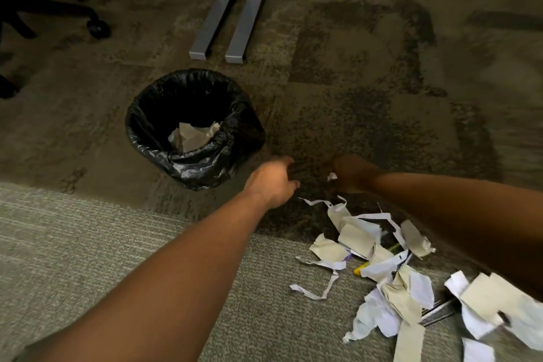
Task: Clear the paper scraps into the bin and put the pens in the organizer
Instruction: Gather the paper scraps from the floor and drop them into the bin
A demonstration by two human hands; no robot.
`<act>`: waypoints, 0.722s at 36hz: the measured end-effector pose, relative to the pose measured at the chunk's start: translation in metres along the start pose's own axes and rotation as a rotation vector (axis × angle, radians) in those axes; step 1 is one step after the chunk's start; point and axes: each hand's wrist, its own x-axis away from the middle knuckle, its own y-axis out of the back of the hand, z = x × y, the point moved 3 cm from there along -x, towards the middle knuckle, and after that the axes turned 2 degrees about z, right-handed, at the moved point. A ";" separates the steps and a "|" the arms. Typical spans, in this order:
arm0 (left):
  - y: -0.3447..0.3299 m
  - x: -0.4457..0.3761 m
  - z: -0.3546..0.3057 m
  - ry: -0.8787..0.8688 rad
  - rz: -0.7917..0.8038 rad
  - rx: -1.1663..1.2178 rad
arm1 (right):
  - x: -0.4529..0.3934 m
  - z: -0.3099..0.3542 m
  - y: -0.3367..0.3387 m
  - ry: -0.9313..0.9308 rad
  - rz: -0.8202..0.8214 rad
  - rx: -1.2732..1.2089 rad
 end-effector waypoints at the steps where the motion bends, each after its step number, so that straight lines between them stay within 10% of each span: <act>1: -0.008 -0.001 -0.002 0.002 0.093 -0.053 | 0.006 -0.005 -0.001 -0.006 0.009 -0.026; 14: -0.078 -0.006 -0.034 -0.116 0.416 -0.329 | 0.095 -0.011 -0.052 0.050 0.240 -0.051; 26: -0.101 -0.008 -0.051 -0.202 0.425 -0.344 | 0.110 -0.002 -0.072 0.036 0.065 -0.010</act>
